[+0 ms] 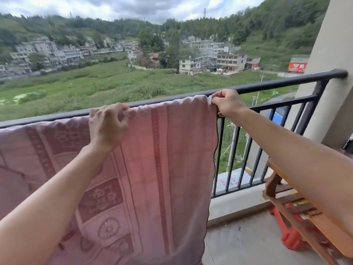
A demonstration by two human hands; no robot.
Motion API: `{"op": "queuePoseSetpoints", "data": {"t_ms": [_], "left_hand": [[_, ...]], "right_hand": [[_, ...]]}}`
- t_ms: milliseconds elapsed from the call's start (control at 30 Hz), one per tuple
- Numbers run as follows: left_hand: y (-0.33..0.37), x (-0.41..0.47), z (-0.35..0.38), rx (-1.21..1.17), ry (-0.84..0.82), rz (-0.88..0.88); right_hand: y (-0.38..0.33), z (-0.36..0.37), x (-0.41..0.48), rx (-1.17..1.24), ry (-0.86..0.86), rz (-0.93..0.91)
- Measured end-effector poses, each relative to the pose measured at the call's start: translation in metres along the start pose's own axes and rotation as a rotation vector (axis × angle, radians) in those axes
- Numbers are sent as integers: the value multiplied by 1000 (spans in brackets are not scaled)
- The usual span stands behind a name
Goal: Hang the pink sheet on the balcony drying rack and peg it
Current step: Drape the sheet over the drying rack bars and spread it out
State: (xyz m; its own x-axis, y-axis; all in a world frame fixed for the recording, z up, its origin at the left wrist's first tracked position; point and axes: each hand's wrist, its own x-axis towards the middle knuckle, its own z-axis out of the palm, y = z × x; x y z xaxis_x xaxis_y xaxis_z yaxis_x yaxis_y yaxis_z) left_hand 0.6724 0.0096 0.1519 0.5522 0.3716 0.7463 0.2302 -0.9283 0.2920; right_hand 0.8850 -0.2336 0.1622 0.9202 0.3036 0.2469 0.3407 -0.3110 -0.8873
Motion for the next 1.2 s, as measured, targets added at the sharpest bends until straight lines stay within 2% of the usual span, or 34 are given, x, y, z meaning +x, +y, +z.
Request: {"op": "queuePoseSetpoints", "data": {"t_ms": [100,233,333,400,533,633,700,767,833,933,1000,1067,1133,1200], "left_hand": [[-2,-4,-9,-146,48,12],[2,-21,-28,-165,163,-6],[15,-57,-43,-235,225,14],[24,-93,-49,-186,255,44],[21,-169,-55,-41,217,119],[-10,-202,-46,167,26,147],[-25,-215,-39,253,-127,77],[-33,-222,-46,265,-188,-27],[-43,-217,-66,260,-127,-108],[-52,-202,-98,214,35,-261],[-67,-196,-115,229,76,-391],[-86,-193,-127,271,67,-498],[-95,-191,-133,273,31,-570],[-103,-183,-136,269,2,-586]], "right_hand": [[2,-4,-11,238,2,67],[-24,-19,-28,482,122,-59],[-35,-34,-36,440,253,-262],[-26,-32,-47,361,254,-345],[34,1,-80,215,160,-344],[75,28,-106,-6,-27,-276],[92,38,-119,-198,-204,-187],[89,42,-127,-285,-295,-138],[67,46,-125,-262,-263,-173],[26,42,-115,-194,-94,-339],[5,50,-115,-132,-72,-391],[-7,69,-113,-46,-140,-309],[-10,85,-109,80,-193,-141],[-15,99,-101,205,-115,-9]]}}
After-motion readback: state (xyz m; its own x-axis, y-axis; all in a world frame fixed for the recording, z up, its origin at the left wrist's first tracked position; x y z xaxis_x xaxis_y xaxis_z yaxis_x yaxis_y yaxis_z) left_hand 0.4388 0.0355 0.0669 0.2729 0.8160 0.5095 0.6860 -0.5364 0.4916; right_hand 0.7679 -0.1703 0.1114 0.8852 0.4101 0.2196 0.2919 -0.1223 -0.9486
